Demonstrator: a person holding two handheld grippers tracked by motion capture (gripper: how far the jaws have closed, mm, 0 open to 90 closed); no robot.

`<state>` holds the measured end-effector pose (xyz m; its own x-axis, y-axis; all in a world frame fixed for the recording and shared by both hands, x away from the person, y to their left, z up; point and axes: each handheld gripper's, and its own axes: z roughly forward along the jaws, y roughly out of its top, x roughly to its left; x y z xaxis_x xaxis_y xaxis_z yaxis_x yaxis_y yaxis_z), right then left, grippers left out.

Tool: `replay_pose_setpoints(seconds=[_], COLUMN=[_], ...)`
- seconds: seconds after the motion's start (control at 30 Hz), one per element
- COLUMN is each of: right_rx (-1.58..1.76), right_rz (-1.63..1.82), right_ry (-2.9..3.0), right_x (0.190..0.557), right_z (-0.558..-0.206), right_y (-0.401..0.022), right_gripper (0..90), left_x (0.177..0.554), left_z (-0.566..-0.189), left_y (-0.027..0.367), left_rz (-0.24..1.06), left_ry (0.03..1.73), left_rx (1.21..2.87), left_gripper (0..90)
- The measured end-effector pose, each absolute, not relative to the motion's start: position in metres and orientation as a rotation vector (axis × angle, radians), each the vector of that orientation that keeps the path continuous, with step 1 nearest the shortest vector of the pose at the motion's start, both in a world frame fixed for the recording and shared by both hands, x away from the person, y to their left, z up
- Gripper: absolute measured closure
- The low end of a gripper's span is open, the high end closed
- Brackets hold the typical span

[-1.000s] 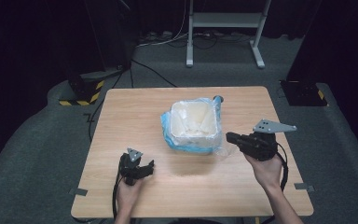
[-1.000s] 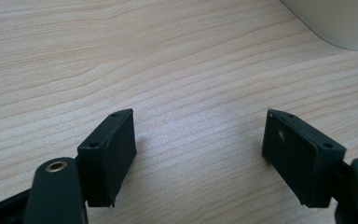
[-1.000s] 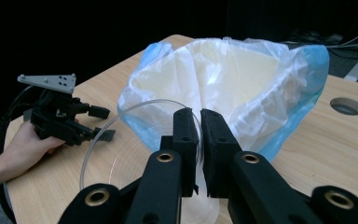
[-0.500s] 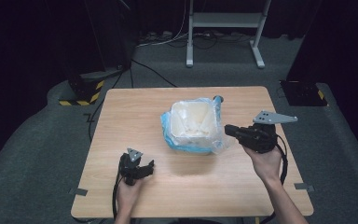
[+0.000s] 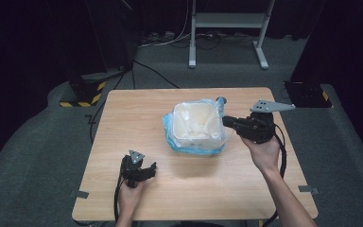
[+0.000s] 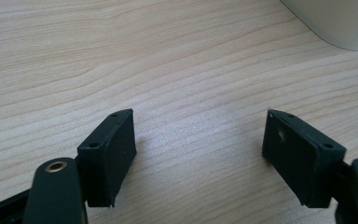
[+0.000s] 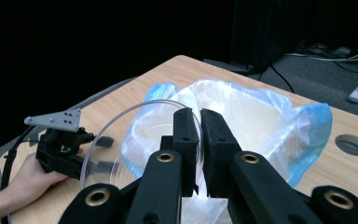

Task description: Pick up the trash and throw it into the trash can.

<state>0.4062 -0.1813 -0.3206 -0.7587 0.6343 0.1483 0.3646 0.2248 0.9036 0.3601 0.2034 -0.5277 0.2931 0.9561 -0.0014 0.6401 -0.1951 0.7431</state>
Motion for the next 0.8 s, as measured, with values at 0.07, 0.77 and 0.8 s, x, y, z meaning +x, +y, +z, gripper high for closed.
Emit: replay_pose_setpoints(seconds=[0.07, 0.77, 0.8], right_rx=[0.939, 0.982, 0.995], right_rz=[1.549, 1.489, 1.497], right_ry=[2.244, 2.196, 2.192], right_x=[0.409, 0.449, 0.452], right_z=[-0.318, -0.326, -0.327], right_y=[-0.18, -0.15, -0.149], right_gripper=[84.9, 85.0, 85.0], left_x=[0.36, 0.361, 0.361], left_z=[-0.528, -0.528, -0.528], left_y=[0.203, 0.203, 0.203], left_rz=[0.632, 0.634, 0.634], left_ry=[1.423, 1.427, 1.427], left_rx=[1.922, 1.921, 1.923], left_gripper=[25.3, 25.4, 25.4])
